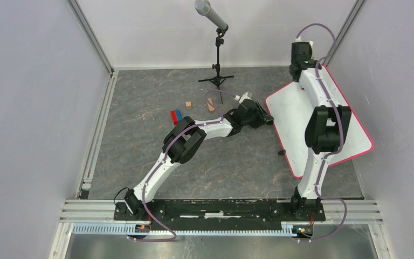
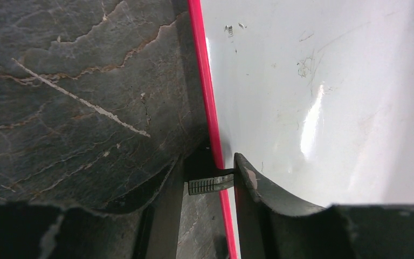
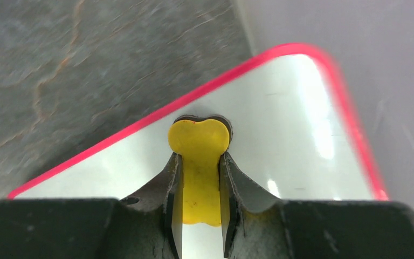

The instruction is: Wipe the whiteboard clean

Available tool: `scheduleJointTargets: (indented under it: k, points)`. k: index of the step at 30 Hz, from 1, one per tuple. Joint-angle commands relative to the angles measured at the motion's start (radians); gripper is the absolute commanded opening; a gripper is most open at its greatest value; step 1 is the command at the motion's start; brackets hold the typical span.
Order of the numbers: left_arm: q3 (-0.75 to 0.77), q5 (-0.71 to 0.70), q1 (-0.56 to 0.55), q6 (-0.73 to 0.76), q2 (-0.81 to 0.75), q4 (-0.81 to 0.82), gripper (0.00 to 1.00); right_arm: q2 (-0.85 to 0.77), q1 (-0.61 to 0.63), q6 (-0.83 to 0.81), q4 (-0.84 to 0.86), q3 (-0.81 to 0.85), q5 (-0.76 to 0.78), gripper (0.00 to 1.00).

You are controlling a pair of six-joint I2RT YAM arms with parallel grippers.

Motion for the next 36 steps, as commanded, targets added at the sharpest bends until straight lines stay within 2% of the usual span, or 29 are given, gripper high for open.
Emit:
scheduleJointTargets:
  k: [1, 8, 15, 22, 26, 32, 36]
  points:
    - [-0.005, 0.006, -0.02, 0.056, 0.056, -0.136, 0.44, 0.062, 0.057, 0.032, -0.104, 0.023, -0.011, 0.17]
    - [-0.005, 0.006, -0.02, 0.055, 0.055, -0.136, 0.44, 0.105, -0.004, 0.01, -0.191, 0.236, 0.024, 0.17]
    - [-0.004, 0.006, -0.02, 0.056, 0.056, -0.137, 0.44, 0.099, -0.048, 0.014, -0.21, 0.263, 0.024, 0.17]
    - [-0.005, 0.004, -0.02, 0.056, 0.055, -0.137, 0.44, 0.155, 0.054, 0.034, -0.221, 0.226, 0.007, 0.17]
    - [-0.005, 0.007, -0.02, 0.055, 0.056, -0.136, 0.44, 0.162, 0.06, 0.051, -0.226, 0.22, 0.009, 0.17]
    - [-0.004, 0.006, -0.02, 0.055, 0.056, -0.137, 0.44, 0.151, -0.009, 0.022, -0.261, 0.324, 0.056, 0.17]
    - [-0.005, 0.006, -0.02, 0.055, 0.056, -0.137, 0.44, 0.124, -0.06, -0.005, -0.26, 0.33, 0.092, 0.17]
